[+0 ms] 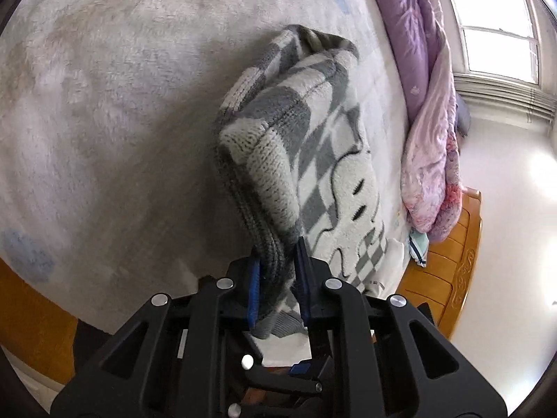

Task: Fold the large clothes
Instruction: 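Grasp a folded edge with the left tool while the right tool folds another over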

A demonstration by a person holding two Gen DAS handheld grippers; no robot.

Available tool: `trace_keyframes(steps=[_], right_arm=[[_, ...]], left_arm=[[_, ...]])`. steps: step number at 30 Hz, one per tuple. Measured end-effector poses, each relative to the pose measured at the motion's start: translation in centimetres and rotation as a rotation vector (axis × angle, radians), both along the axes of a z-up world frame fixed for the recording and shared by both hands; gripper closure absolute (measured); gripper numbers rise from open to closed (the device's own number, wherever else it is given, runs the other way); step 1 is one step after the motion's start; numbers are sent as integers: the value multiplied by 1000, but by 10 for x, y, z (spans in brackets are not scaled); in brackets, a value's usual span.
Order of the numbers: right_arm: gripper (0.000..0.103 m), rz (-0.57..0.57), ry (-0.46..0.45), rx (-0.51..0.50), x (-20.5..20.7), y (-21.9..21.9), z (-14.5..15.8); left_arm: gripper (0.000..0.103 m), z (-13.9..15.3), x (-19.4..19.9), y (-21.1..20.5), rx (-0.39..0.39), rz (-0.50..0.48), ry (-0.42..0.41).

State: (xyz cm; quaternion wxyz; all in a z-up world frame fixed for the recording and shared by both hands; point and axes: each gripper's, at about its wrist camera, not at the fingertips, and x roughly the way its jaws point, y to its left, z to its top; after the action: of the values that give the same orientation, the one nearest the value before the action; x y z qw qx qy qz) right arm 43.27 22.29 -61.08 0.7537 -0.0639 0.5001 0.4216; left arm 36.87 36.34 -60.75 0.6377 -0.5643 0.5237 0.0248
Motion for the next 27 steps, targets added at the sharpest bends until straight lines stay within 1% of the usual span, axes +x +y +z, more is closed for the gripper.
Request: trace_keyframes(steps=[1, 3, 6, 7, 9, 10, 11, 12, 13, 14, 15, 18, 19, 20, 23, 24, 25, 26, 27], right_arm=[[25, 11, -3, 9, -2, -2, 4], [25, 14, -27, 11, -2, -5, 8], [25, -27, -7, 11, 6, -8, 5], [25, -29, -12, 7, 9, -5, 3], [26, -13, -53, -9, 10, 3, 1], [28, -4, -51, 4, 11, 6, 0], [46, -6, -49, 7, 13, 7, -1], [55, -16, -45, -5, 15, 11, -4], [70, -39, -28, -40, 21, 11, -8], [80, -56, 0, -45, 25, 6, -11], [82, -74, 41, -27, 30, -1, -13], [85, -141, 133, 45, 46, -23, -11], [85, -176, 165, 79, 52, -35, -8], [85, -211, 185, 106, 56, -47, -4], [86, -387, 289, 243, 72, -105, 6], [86, -429, 307, 277, 75, -121, 9], [86, -471, 318, 308, 80, -137, 12], [86, -522, 332, 347, 82, -161, 17], [86, -563, 341, 382, 82, -183, 20]], left_arm=[[86, 2, 0, -1, -8, 8, -2], [86, 5, 1, -5, 12, -1, -6], [86, 9, 2, -11, 18, -9, -18], [86, 12, 3, -13, 33, -12, -17], [87, 14, 4, -14, 53, -22, -13], [87, 16, 5, -13, 75, -16, -11], [87, 16, 6, -12, 84, -15, -8], [87, 16, 7, -11, 85, -14, -2], [87, 17, 10, -13, 99, -25, 7], [87, 19, 11, -16, 118, -35, 9], [86, 22, 13, -19, 139, -48, 2], [69, 42, 18, -35, 216, -73, -52], [55, 55, 19, -43, 268, -77, -96], [47, 64, 20, -49, 313, -84, -121], [45, 97, 22, -74, 459, -107, -224], [44, 104, 23, -83, 498, -118, -249], [42, 109, 25, -91, 524, -131, -259], [41, 113, 28, -104, 572, -150, -265], [42, 113, 32, -115, 594, -174, -269]])
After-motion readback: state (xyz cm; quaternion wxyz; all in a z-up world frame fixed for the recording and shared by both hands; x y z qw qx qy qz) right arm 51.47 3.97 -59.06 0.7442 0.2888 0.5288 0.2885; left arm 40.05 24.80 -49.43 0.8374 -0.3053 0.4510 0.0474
